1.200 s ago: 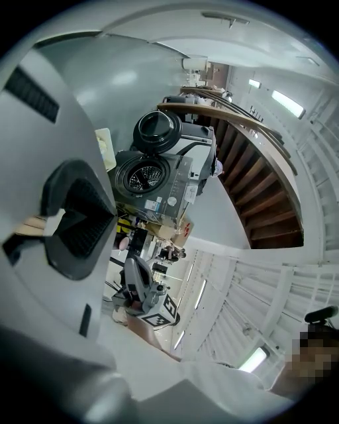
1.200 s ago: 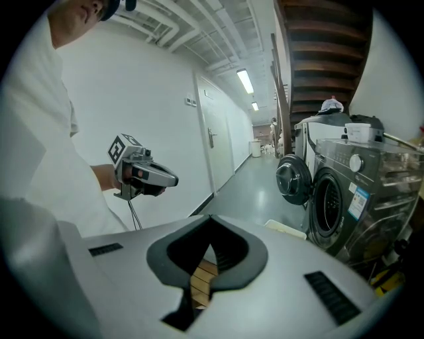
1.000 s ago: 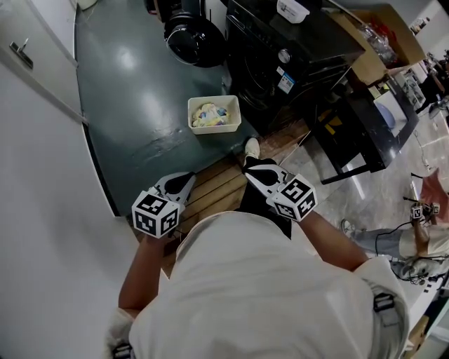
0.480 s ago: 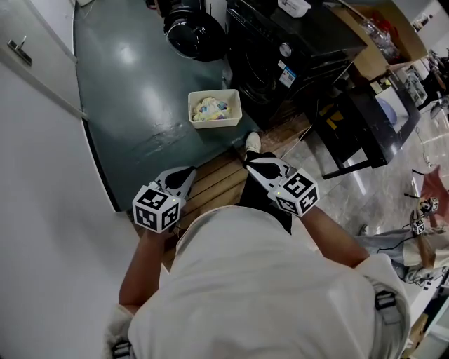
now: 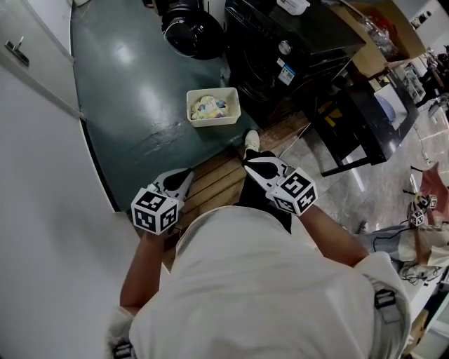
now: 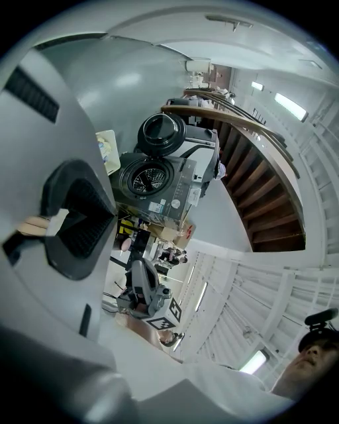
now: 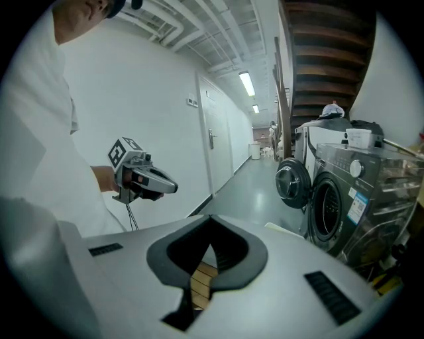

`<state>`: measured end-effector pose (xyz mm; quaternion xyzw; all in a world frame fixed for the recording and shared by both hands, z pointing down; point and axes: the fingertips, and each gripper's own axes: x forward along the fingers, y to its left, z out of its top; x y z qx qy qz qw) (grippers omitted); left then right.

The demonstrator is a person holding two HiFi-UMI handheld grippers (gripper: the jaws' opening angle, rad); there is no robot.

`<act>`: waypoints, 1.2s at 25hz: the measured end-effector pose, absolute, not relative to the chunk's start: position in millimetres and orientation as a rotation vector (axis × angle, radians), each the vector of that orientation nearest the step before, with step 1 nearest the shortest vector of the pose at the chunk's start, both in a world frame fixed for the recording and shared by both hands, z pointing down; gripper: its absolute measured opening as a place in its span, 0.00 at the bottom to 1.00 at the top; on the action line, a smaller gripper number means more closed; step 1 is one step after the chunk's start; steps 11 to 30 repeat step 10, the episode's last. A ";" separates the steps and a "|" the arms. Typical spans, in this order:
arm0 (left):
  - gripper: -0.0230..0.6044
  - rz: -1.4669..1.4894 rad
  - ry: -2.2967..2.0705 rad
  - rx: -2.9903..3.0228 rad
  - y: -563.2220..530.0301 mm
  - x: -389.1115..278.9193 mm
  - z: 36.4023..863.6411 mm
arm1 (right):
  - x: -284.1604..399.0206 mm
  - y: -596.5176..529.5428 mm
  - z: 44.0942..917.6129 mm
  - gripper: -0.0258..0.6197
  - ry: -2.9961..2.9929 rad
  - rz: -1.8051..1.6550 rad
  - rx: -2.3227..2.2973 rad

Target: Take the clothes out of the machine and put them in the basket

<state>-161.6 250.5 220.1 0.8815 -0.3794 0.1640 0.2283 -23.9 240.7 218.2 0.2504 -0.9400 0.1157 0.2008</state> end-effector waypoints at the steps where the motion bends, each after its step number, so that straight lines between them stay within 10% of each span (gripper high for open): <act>1: 0.03 0.450 -1.043 2.428 251.5 -161.6 220.2 | -24.3 242.3 218.2 0.05 -2.625 0.323 0.700; 30: 0.03 0.437 -1.051 2.439 254.3 -167.6 222.8 | -26.5 251.5 220.6 0.05 -2.616 0.314 0.719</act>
